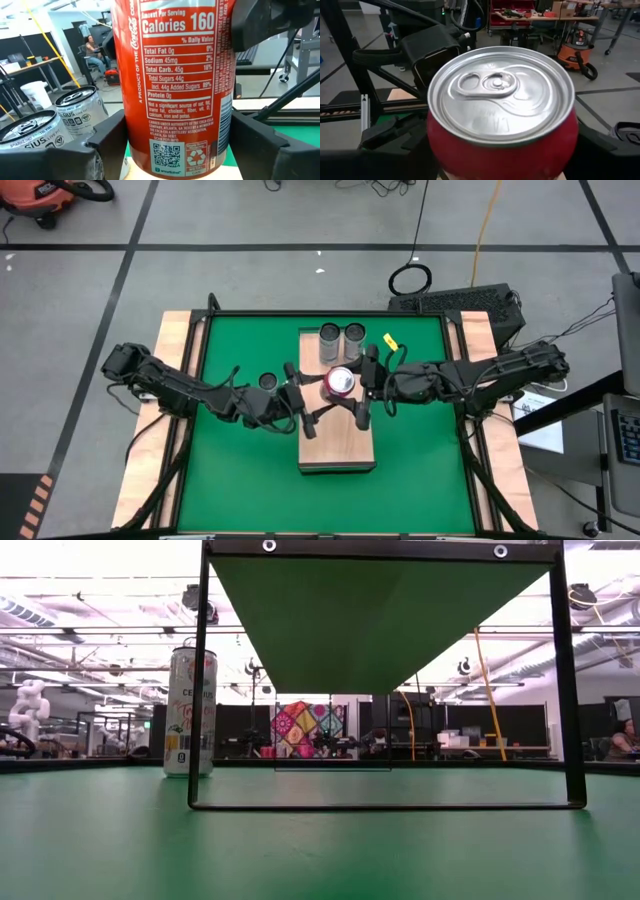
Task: Place canned beverage on shelf
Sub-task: Put the red soda can on the shelf
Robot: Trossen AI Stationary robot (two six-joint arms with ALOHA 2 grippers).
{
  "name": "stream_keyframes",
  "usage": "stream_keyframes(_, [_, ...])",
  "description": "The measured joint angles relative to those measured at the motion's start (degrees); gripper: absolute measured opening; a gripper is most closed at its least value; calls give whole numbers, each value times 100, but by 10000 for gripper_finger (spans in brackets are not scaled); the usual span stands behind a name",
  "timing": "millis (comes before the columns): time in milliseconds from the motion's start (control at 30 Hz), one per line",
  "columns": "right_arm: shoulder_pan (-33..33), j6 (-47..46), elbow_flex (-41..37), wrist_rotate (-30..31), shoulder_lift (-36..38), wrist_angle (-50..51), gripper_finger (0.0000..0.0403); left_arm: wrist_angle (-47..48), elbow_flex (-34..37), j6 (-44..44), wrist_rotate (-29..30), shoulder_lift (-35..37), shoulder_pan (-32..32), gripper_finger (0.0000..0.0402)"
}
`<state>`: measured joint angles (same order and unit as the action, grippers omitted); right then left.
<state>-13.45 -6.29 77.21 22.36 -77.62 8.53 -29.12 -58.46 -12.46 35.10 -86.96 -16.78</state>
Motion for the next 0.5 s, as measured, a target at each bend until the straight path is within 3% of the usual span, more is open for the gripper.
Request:
stream_keyframes(300, [-9,232,10,-47,2,216,323,46,0,27,-386,-11,26,276])
stream_keyframes(500, [-13,672,11,-1004,90,259,336,30,0,273,-1046,-20,13,275])
